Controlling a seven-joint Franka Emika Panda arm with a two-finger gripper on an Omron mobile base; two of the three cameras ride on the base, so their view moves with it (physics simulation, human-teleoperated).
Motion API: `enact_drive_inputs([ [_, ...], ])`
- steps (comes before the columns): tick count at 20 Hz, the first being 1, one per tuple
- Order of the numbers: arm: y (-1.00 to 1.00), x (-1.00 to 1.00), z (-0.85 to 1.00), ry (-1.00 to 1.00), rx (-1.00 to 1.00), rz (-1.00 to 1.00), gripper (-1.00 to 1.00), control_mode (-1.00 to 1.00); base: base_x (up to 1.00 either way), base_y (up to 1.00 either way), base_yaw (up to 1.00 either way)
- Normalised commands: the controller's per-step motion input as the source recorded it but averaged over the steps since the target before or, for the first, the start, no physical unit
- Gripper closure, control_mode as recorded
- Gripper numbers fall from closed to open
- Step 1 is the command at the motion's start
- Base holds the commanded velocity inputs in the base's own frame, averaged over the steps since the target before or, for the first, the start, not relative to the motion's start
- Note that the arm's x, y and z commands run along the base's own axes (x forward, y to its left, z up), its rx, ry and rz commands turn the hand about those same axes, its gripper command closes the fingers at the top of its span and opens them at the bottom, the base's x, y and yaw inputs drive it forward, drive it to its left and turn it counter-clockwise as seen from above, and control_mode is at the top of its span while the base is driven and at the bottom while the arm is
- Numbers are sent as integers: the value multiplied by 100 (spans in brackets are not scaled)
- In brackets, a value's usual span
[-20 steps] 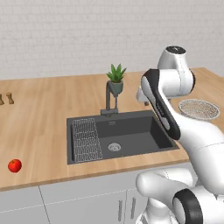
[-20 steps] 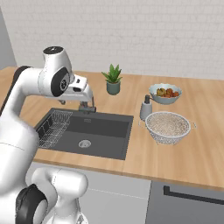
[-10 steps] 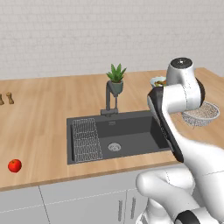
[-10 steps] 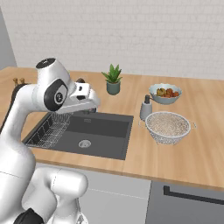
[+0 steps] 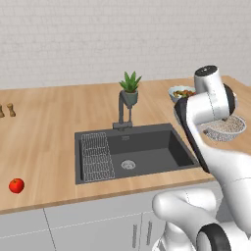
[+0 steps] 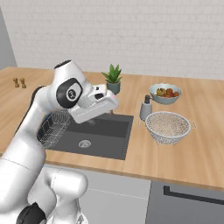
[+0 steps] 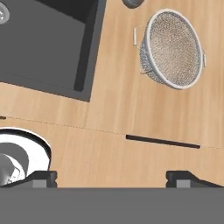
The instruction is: Put the colander in the sink, put the apple in the colander, and turn on the sink faucet and pour water over the colander.
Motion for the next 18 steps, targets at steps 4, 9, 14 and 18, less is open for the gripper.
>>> enact_drive_inputs([
  [4,-70,0,-13,13,0,0,-100,-100,0,0,0],
  [9,-69,2,-24,0,0,1,-100,-100,0,0,0],
  [14,-44,24,-34,2,0,8,-100,-100,0,0,0],
  [18,-21,35,-40,0,-3,14,-100,-100,0,0,0],
])
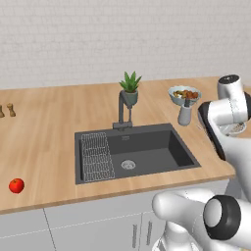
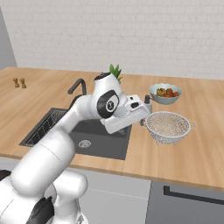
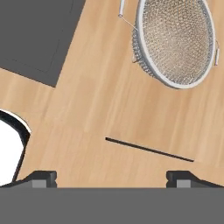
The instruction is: Put the colander in the sink, put the apple in the colander, and turn on the sink faucet and pour water over the colander.
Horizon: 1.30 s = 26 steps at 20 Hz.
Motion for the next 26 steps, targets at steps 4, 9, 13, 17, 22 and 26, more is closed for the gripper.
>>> enact_drive_inputs([
  [4,-26,40,-35,0,-1,15,-100,-100,0,0,0],
  [9,-17,41,-32,0,-2,13,-100,-100,0,0,0],
  [13,-15,43,-24,0,-1,10,-100,-100,0,0,0],
  [17,-12,49,-12,4,0,1,-100,-100,0,0,0],
  [22,-8,46,-16,2,0,0,-100,-100,0,0,0],
  [26,-10,34,-18,0,0,0,-100,-100,0,0,0],
])
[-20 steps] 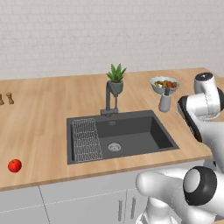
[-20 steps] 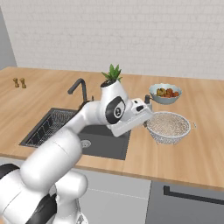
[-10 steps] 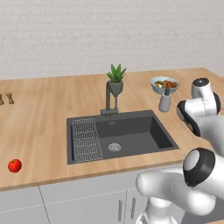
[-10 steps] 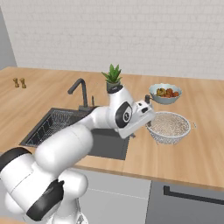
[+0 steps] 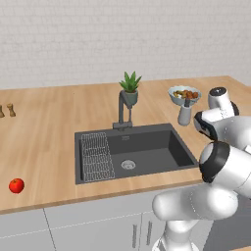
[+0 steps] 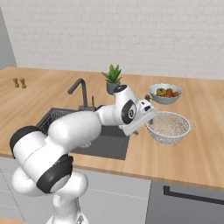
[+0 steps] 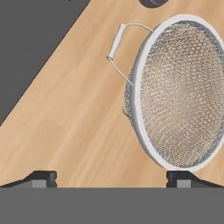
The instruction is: Put the colander in the sink, put the apple in the colander, and turn on the sink faucet and pour water over the colander.
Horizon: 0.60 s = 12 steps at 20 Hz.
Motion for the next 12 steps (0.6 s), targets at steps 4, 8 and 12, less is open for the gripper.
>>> enact_drive_inputs([
  [4,-18,28,-18,0,0,0,-100,-100,0,0,0],
  [8,-21,23,-22,0,0,0,-100,-100,0,0,0],
  [12,-15,23,-24,0,0,0,-100,-100,0,0,0],
])
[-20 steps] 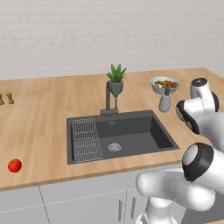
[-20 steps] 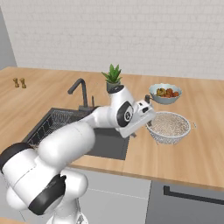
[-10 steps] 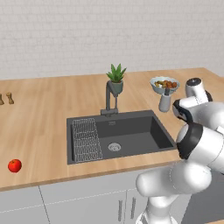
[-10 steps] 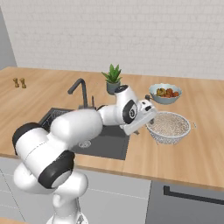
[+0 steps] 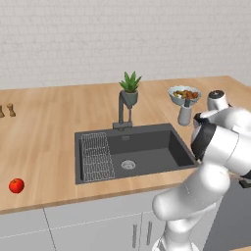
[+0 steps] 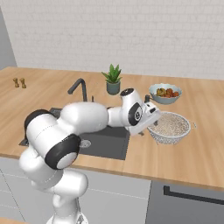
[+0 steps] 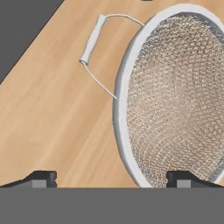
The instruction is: Put the colander in the sink, put the apple in the colander, and turn on the sink faucet and pour water over the colander.
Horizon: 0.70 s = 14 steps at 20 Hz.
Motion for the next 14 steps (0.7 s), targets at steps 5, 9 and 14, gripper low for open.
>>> enact_drive_inputs([
  [5,-12,21,-19,0,0,0,-100,-100,0,0,0],
  [9,-14,16,-20,0,0,0,-100,-100,0,0,0],
  [14,-14,23,-12,0,0,0,-100,-100,0,0,0],
])
